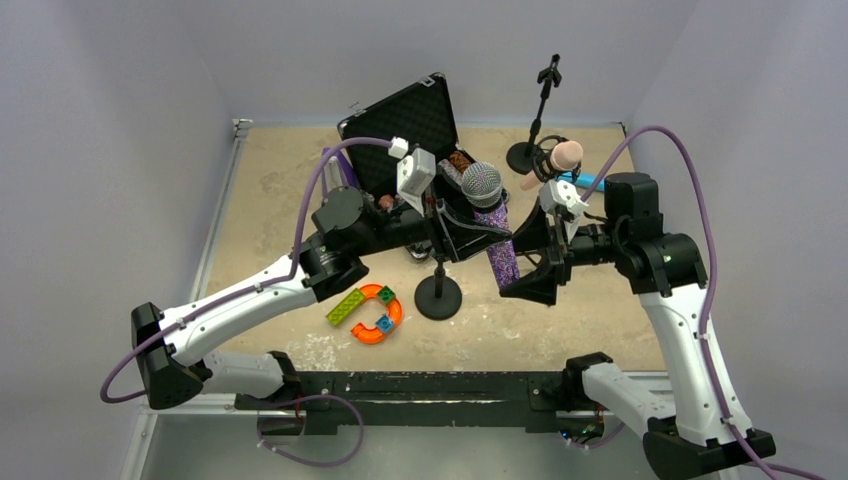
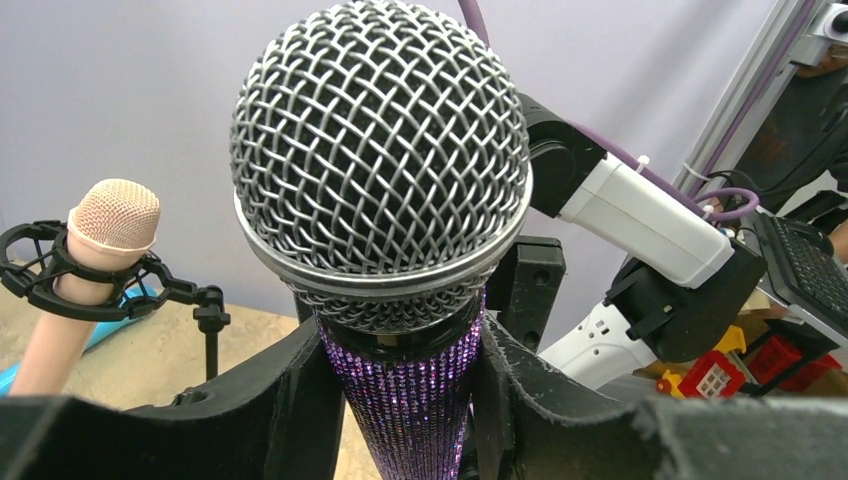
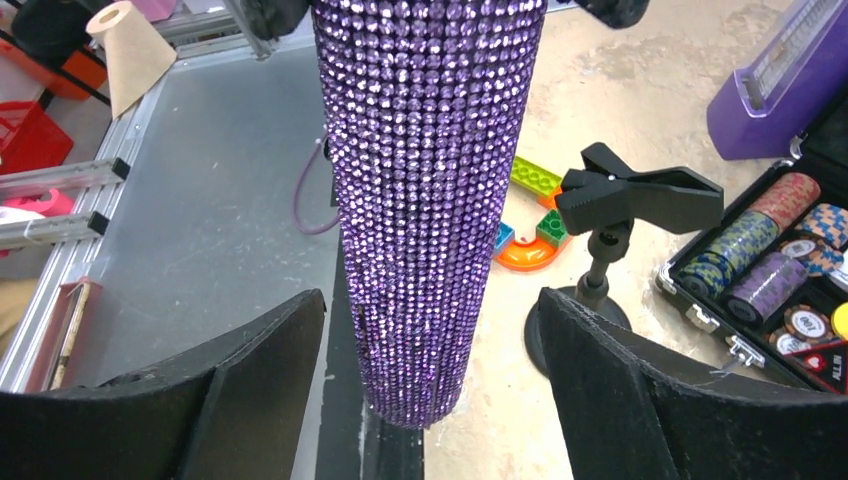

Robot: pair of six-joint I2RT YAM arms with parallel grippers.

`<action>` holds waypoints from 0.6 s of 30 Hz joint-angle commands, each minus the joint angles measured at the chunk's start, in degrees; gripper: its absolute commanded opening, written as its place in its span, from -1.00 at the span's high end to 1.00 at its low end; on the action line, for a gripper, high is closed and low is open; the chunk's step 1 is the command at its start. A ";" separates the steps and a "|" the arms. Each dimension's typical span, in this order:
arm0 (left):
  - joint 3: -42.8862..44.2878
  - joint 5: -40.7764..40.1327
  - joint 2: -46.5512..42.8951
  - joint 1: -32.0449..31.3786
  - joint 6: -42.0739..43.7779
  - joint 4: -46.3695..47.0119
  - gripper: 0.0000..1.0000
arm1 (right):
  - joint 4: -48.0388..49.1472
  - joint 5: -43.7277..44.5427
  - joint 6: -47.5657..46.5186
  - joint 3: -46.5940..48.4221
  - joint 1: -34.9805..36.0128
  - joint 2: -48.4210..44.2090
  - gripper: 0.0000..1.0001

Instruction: Attach the microphones to the stand

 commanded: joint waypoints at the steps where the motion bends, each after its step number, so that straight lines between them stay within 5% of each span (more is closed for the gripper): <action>1: -0.17 -1.50 -2.63 0.05 -1.68 8.61 1.00 | 3.65 -2.46 1.02 0.57 2.27 1.26 -0.62; 4: -0.50 -1.41 -2.51 -0.02 -1.66 9.63 1.00 | 4.74 -2.10 3.23 0.56 3.80 2.52 -0.43; 8: -1.44 -1.41 -2.82 0.04 -1.12 10.06 1.00 | 4.75 -1.66 4.50 1.38 4.30 3.63 0.96; 11: -3.25 -0.28 -4.98 0.23 -0.62 10.53 0.94 | 4.02 0.79 3.43 1.47 4.30 3.10 1.00; 13: -5.20 1.08 -7.82 0.68 0.16 8.80 0.28 | 2.54 2.27 0.79 1.52 4.12 2.20 1.00; 14: -6.64 1.56 -9.87 1.06 1.13 6.99 -0.28 | 1.48 3.51 -1.20 1.47 4.04 1.64 1.00; 15: -8.02 1.78 -12.09 1.27 1.84 4.27 -0.59 | 0.47 4.47 -3.03 1.47 4.00 1.05 1.00; 18: -11.98 -0.42 -20.14 1.61 8.12 -9.77 -0.89 | -1.41 6.04 -7.65 -0.30 3.69 -1.51 1.00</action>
